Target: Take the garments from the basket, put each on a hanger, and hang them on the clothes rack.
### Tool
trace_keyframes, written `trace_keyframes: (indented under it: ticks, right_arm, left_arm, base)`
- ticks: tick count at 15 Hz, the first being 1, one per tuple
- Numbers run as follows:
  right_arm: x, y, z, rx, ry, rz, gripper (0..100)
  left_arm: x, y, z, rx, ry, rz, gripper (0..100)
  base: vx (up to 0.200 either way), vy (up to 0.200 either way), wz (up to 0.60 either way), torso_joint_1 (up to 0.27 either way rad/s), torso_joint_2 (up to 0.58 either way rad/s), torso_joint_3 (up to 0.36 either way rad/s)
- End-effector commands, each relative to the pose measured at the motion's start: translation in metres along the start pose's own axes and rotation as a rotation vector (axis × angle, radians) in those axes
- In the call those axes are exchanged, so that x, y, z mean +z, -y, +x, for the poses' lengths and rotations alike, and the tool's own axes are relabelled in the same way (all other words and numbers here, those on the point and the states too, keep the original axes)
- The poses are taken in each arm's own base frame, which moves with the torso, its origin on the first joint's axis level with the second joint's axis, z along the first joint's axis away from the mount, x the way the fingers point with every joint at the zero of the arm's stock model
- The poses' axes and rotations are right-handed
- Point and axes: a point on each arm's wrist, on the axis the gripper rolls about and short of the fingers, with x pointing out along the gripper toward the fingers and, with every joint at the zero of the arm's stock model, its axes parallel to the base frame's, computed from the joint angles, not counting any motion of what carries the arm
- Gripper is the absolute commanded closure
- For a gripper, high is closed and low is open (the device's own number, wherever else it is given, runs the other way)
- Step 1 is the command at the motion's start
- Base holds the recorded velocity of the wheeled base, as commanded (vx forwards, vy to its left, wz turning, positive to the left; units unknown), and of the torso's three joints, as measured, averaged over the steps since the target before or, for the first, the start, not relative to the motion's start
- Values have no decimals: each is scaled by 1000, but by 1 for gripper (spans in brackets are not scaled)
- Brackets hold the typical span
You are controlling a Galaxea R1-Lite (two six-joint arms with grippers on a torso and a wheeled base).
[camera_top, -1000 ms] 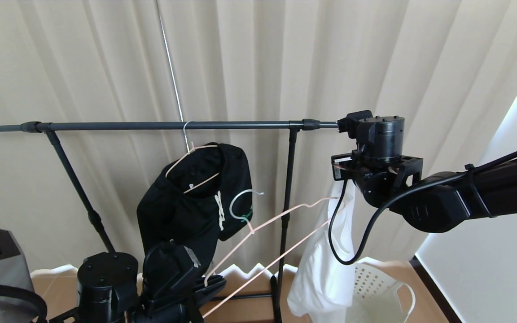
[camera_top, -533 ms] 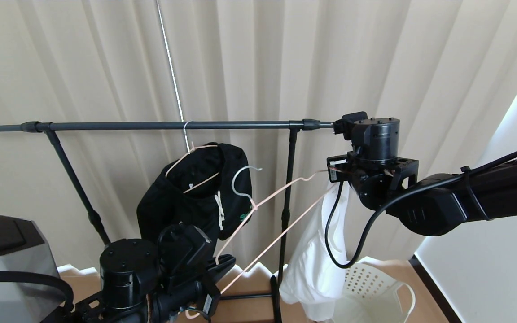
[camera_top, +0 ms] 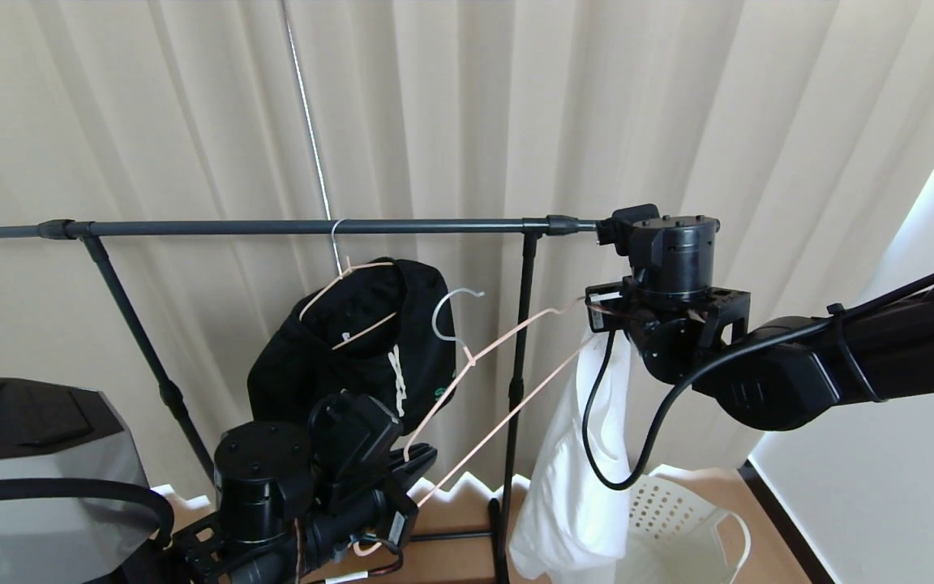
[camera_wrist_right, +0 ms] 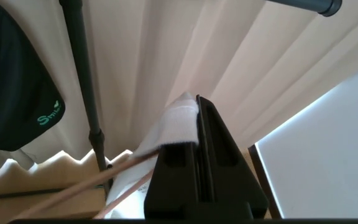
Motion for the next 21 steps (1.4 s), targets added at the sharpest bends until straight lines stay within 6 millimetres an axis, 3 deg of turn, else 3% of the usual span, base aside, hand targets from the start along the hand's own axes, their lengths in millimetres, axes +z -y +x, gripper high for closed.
trace_keyframes:
  ticks: [1,9,21]
  right_arm:
    - [-1,-4,-4,1,0,-6,100]
    - [-8,-36,-38,30,10,-37,100]
    - [-7,-70,-119,248,58,-24,100]
  left_arm:
    - [-1,0,6,7,-2,-1,100]
    - [1,4,8,-4,7,-6,100]
    - [1,4,9,-4,7,-10,100]
  base:
    - [0,0,0,0,0,0]
    - [0,0,0,0,0,0]
    - [0,0,0,0,0,0]
